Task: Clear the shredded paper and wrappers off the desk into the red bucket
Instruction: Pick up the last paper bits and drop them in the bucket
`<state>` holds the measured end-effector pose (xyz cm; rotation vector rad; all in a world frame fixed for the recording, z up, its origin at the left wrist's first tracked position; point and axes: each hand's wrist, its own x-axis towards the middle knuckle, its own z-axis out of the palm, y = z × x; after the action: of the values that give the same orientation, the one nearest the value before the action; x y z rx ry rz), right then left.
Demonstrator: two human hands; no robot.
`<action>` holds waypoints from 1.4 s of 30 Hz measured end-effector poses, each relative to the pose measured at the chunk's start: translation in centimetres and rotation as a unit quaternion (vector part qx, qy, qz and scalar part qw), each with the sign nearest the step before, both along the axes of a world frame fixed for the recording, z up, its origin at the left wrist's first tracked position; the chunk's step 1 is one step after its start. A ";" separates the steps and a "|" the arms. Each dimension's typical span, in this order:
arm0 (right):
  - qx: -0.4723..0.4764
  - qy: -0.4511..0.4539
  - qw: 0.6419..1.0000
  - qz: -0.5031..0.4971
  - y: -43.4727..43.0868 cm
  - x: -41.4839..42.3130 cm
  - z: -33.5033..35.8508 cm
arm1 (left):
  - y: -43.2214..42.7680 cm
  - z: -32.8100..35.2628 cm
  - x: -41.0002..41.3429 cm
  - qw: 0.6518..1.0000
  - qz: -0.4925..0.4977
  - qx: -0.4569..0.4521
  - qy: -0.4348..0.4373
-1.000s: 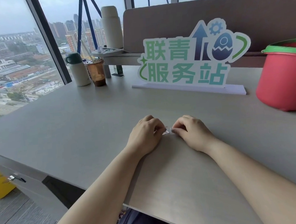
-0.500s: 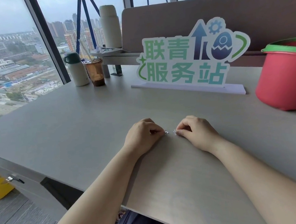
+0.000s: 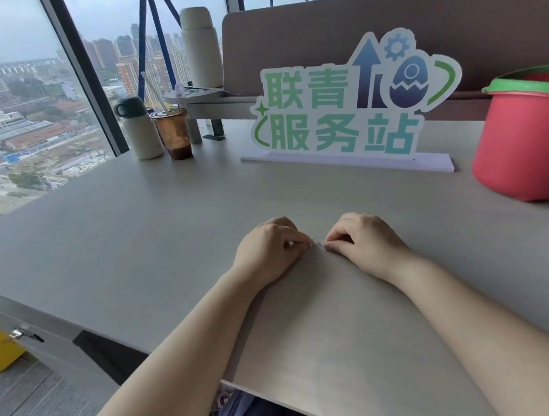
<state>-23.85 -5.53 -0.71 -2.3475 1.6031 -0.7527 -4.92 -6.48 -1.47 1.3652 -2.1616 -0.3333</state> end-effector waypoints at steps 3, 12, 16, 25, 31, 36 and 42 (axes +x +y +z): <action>-0.003 -0.007 1.000 0.009 0.1 -0.2 -0.1 | 0.0 -0.1 -0.2 1.000 -0.007 -0.019 -0.007; 0.029 -0.058 0.997 0.033 0.4 -0.9 -0.2 | -0.1 -0.4 -0.5 0.998 0.003 -0.049 -0.030; 0.045 -0.076 0.996 0.030 0.6 -0.9 -0.1 | 0.0 -0.4 -0.4 0.999 -0.001 -0.041 -0.023; 0.039 -0.085 0.995 0.019 0.2 -0.6 -0.5 | 0.1 -0.3 -0.3 0.999 -0.006 -0.041 -0.009; 0.034 -0.092 0.995 0.029 0.0 -0.4 -0.6 | -0.1 -0.4 -0.4 0.999 -0.021 -0.030 0.013; 0.026 -0.103 0.994 0.024 -0.2 0.0 -0.7 | 0.3 -0.1 -0.5 0.999 -0.022 -0.041 -0.016; 0.012 -0.086 0.996 0.018 -0.1 0.4 -0.6 | 0.6 0.0 -0.5 0.998 -0.019 -0.055 -0.033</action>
<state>-23.48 -5.61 -1.35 -2.2220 1.4859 -0.8964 -5.46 -5.88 -1.46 1.2931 -2.2280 -0.1828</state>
